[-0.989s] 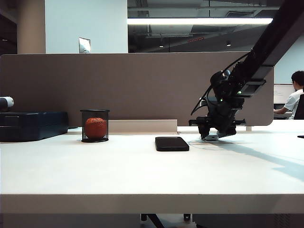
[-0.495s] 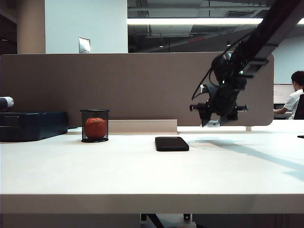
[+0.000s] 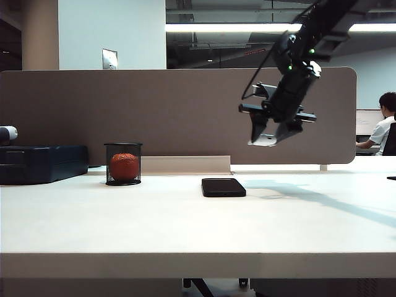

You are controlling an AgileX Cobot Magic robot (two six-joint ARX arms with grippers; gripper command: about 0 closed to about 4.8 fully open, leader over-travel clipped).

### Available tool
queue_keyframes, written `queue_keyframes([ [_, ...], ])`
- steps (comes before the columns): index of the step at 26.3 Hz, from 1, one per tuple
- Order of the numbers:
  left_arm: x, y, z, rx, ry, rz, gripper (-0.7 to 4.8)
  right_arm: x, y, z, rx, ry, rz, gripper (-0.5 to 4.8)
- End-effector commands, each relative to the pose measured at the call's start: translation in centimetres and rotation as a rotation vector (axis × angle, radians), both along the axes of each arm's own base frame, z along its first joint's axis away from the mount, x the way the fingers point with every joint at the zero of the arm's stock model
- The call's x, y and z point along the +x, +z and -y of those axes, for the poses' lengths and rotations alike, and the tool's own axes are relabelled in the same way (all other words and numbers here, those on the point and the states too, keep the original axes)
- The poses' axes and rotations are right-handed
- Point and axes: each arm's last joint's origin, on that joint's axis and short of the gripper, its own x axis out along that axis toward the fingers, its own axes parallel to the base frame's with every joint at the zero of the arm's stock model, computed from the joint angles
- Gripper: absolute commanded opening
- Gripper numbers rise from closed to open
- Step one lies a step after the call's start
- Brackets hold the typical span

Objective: Find the wireless headphone case on the desktop and place it on the left side of the phone.

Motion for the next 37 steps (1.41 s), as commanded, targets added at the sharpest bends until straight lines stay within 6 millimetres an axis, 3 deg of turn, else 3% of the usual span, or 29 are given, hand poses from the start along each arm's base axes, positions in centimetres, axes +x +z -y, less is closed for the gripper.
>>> queue_keyframes([
  [1, 0.0, 0.1, 0.0, -0.002, -0.008, 0.005, -0.05, -1.6, 1.8, -2.0, 0.019, 0.064, -0.017, 1.98],
  [4, 0.0, 0.1, 0.0, -0.002, -0.008, 0.005, -0.05, -3.1, 2.8, -4.7, 0.020, 0.125, -0.017, 1.98],
  [12, 0.0, 0.1, 0.0, -0.005, -0.008, 0.003, -0.05, -6.8, 3.1, -12.7, 0.065, 0.265, -0.009, 1.98],
  [19, 0.0, 0.1, 0.0, -0.006, -0.007, 0.003, -0.05, -8.2, 3.3, -16.8, 0.062, 0.283, 0.111, 1.98],
  [24, 0.0, 0.1, 0.0, -0.008, -0.007, 0.002, -0.05, -7.2, 0.7, -17.6, 0.082, 0.220, 0.091, 1.98],
  [32, 0.0, 0.1, 0.0, -0.008, -0.008, 0.002, -0.05, -5.0, -6.1, -18.8, 0.042, 0.154, 0.082, 1.97],
  [37, 0.0, 0.1, 0.0, -0.008, -0.007, 0.002, -0.05, -4.5, -8.6, -18.7, -0.015, 0.098, 0.072, 1.97],
])
